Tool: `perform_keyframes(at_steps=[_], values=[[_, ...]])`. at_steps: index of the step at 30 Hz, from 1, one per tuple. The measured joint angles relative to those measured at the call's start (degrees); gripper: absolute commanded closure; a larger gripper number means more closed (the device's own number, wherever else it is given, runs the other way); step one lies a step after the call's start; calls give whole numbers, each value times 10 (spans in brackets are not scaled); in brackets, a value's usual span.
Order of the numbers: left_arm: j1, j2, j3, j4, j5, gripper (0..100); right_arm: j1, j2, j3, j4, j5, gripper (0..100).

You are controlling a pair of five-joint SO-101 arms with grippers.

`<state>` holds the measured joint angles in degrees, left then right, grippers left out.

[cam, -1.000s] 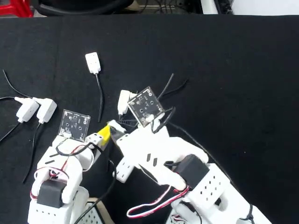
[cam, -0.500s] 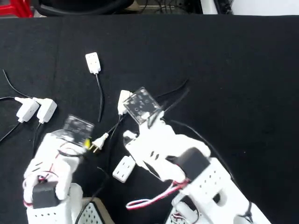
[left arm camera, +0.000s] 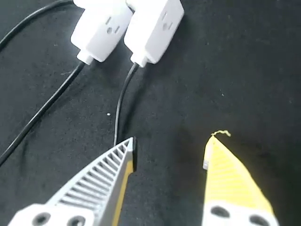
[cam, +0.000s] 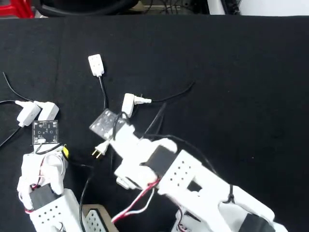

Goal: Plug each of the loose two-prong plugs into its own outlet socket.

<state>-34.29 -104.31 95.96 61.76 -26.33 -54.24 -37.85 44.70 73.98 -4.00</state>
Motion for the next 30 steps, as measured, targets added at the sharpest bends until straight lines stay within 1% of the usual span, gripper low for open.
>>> perform_keyframes(at_steps=[6,8,12,19,30], values=[[-1,0,0,-3,7,759,-70,0,21,0,-47,987],[-1,0,2,-3,7,759,-82,4,23,0,-55,987],[-1,0,2,-3,7,759,-87,5,43,-8,-56,987],[-1,0,2,-3,7,759,-88,5,86,-73,-56,987],[-1,0,2,-3,7,759,-88,5,92,-80,-58,987]])
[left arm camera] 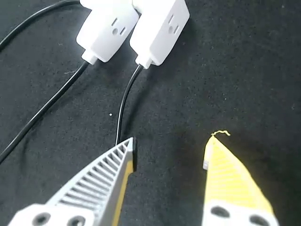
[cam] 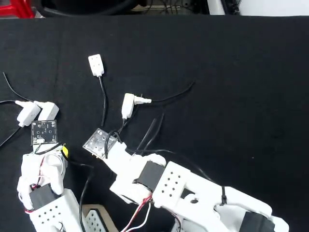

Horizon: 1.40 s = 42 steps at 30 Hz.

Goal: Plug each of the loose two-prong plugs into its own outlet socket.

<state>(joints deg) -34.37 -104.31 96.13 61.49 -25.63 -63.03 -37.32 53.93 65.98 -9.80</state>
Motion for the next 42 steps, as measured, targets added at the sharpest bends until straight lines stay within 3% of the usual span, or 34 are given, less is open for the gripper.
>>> perform_keyframes(at_steps=[16,23,35,42], values=[[0,0,0,0,0,759,1,41,35,-45,0,986],[0,0,0,0,0,759,51,43,30,-31,12,986],[0,0,0,0,0,759,62,43,-22,2,18,986],[0,0,0,0,0,759,122,47,-22,-11,53,986]])
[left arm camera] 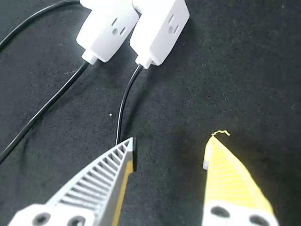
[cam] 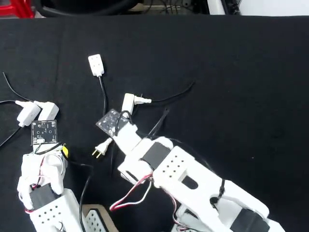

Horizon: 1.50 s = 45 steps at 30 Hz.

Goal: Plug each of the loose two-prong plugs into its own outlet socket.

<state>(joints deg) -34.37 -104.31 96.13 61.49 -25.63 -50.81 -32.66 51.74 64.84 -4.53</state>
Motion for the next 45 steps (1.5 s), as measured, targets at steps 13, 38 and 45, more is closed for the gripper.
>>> perform_keyframes(at_steps=[13,38,45], values=[[0,0,0,0,5,759,1,0,18,-32,0,986],[0,0,0,0,5,759,-40,65,18,-56,-8,986],[0,0,0,0,5,759,-40,84,9,-53,27,986]])
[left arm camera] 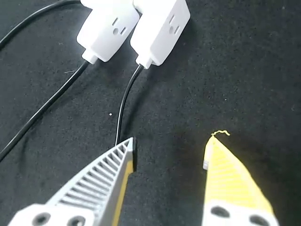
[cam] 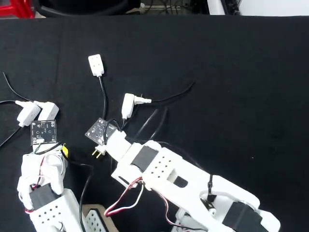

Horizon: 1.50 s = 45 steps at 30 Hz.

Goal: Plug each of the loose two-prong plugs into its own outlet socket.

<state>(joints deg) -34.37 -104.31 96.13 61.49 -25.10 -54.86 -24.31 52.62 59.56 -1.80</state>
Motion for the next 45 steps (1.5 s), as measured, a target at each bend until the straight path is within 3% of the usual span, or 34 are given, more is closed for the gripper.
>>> perform_keyframes(at_steps=[8,17,22,26,32,37,45], values=[[0,0,0,0,0,759,0,-59,30,33,20,986],[0,0,0,0,0,759,0,-75,127,-95,22,986],[0,0,0,0,0,759,0,-75,135,-109,22,982],[0,0,0,0,0,759,0,-75,135,-107,22,860],[0,0,0,0,0,759,-4,-70,87,-23,22,616],[0,0,0,0,0,759,-3,-63,13,91,36,600],[0,0,0,0,0,759,0,-63,-19,198,182,602]])
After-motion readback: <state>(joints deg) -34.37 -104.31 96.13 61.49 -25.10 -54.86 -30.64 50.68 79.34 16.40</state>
